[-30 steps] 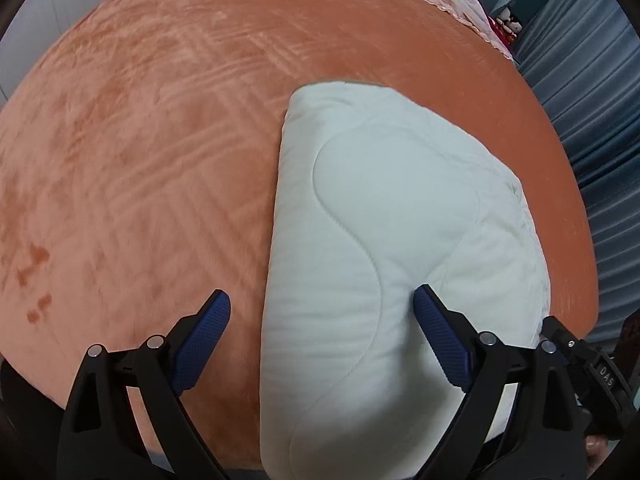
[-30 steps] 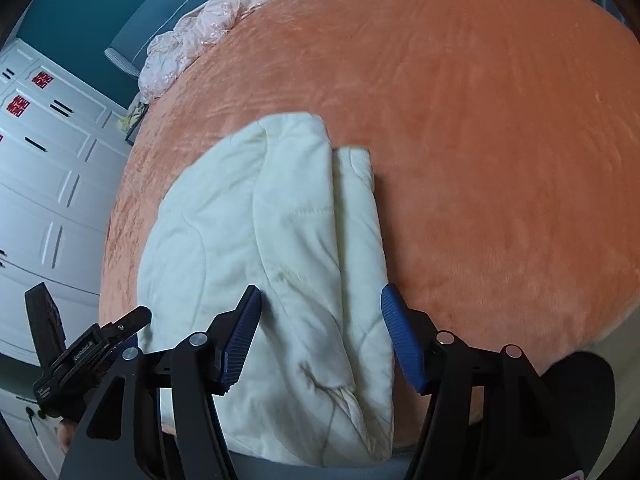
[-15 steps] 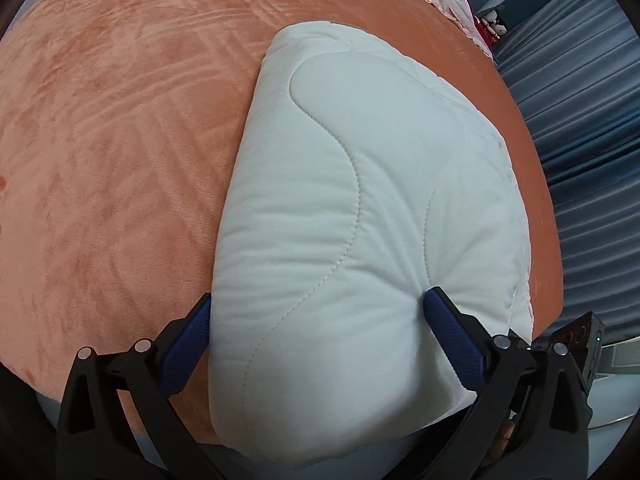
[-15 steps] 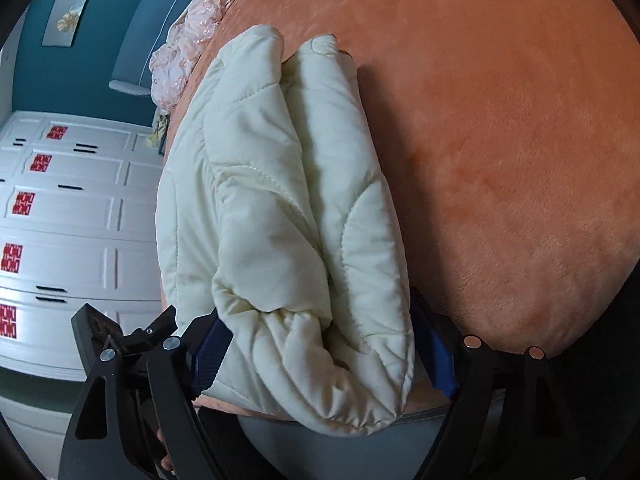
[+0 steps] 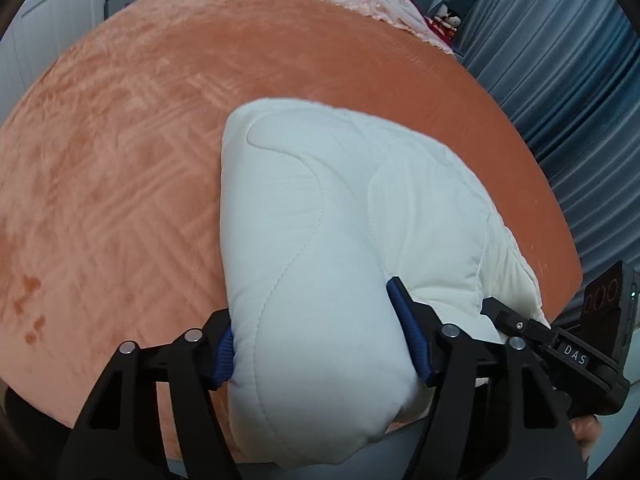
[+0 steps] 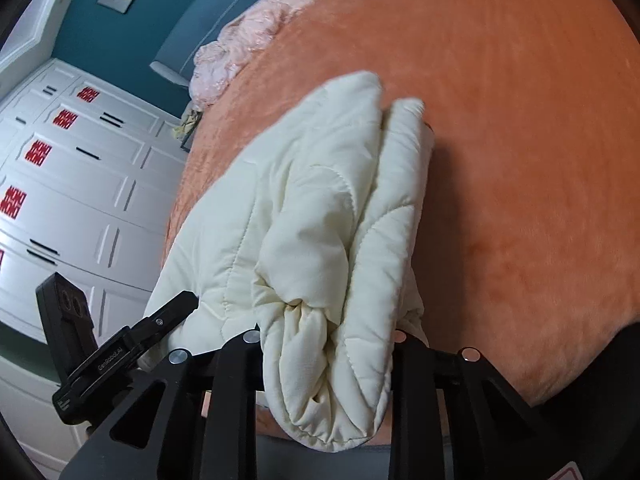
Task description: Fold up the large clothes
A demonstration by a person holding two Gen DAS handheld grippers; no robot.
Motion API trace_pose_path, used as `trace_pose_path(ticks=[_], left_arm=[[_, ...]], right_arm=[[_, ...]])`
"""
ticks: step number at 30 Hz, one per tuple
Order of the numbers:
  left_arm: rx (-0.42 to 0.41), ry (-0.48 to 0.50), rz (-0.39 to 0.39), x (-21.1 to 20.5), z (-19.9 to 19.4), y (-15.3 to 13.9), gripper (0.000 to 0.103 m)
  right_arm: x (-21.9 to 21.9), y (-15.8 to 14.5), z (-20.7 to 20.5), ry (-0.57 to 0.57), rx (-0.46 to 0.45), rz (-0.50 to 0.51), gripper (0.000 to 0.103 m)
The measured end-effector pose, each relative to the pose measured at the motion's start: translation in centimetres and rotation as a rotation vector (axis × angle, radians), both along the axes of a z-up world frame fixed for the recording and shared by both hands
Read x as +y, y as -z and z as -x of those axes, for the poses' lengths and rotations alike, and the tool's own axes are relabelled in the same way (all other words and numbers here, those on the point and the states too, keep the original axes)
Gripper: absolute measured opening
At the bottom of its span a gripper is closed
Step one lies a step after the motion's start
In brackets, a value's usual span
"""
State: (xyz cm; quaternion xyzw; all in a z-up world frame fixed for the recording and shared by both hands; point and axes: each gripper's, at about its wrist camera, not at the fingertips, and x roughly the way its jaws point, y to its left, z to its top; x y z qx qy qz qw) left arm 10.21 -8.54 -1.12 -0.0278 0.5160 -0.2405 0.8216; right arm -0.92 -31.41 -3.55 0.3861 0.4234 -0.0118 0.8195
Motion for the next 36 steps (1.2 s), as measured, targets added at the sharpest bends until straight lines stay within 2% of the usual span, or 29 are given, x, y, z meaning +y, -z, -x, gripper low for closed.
trace_pose_path(ticks=[6, 9, 13, 17, 20, 23, 31, 34, 36], left_arm=[[-0.176, 0.002, 0.024, 0.2, -2.2, -6.6, 0.057], [-0.287, -0.011, 0.023, 0.9, -3.8, -9.9, 0.057], [-0.407, -0.043, 0.021, 2.2, -6.4, -13.1, 0.057], [-0.504, -0.077, 0.009, 3.7, -9.9, -14.1, 0.057], [-0.528, -0.093, -0.005, 4.6, -12.7, -13.4, 0.057], [-0.529, -0.094, -0.025, 5.3, -15.2, -11.3, 0.057], [-0.422, -0.101, -0.039, 6.9, -19.1, -2.2, 0.057], [-0.372, -0.111, -0.043, 7.8, -19.0, 1.0, 0.058], [-0.372, -0.112, -0.047, 8.4, -18.5, 2.4, 0.061]], right_arm=[[2.2, -7.5, -4.0, -0.067, -0.163, 0.227, 0.023], [3.1, -10.5, -7.0, -0.098, -0.248, 0.307, 0.023], [4.6, -13.1, -11.1, -0.136, -0.345, 0.381, 0.023], [5.6, -13.5, -15.3, -0.163, -0.43, 0.401, 0.024], [6.5, -12.6, -17.9, -0.183, -0.457, 0.411, 0.024], [7.1, -10.5, -20.2, -0.204, -0.436, 0.417, 0.024], [8.4, -2.8, -23.8, -0.248, -0.273, 0.38, 0.024], [9.0, 0.5, -24.0, -0.262, -0.209, 0.347, 0.025], [9.3, 2.0, -23.8, -0.263, -0.19, 0.322, 0.027]])
